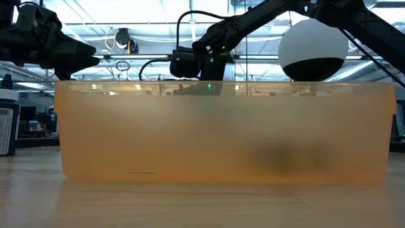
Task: Pick & Place food coloring
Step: Put the small orange food coloring bottle into the orange bin
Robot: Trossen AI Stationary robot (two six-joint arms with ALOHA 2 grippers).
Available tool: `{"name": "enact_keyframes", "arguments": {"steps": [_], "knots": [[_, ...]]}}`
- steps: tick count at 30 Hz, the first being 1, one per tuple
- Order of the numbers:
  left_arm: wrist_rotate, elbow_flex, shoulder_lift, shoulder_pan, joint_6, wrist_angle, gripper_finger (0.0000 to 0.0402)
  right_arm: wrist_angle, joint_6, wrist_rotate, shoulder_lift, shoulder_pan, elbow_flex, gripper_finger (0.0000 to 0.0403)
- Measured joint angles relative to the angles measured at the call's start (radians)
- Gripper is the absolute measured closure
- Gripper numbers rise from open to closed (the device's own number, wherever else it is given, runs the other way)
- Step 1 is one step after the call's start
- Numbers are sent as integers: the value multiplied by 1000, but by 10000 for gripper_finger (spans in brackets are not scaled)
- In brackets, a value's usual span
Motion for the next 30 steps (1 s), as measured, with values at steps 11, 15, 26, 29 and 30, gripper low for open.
{"name": "enact_keyframes", "arguments": {"steps": [11,15,26,29,30], "knots": [[0,0,0,0,0,0,220,11,19,-27,-2,0,0,254],[0,0,0,0,0,0,220,13,23,-55,-2,1,0,253],[0,0,0,0,0,0,220,22,23,-56,-3,0,-9,259],[0,0,0,0,0,0,220,46,23,-56,-4,0,-40,259],[0,0,0,0,0,0,220,48,23,-56,-3,0,-49,259]]}}
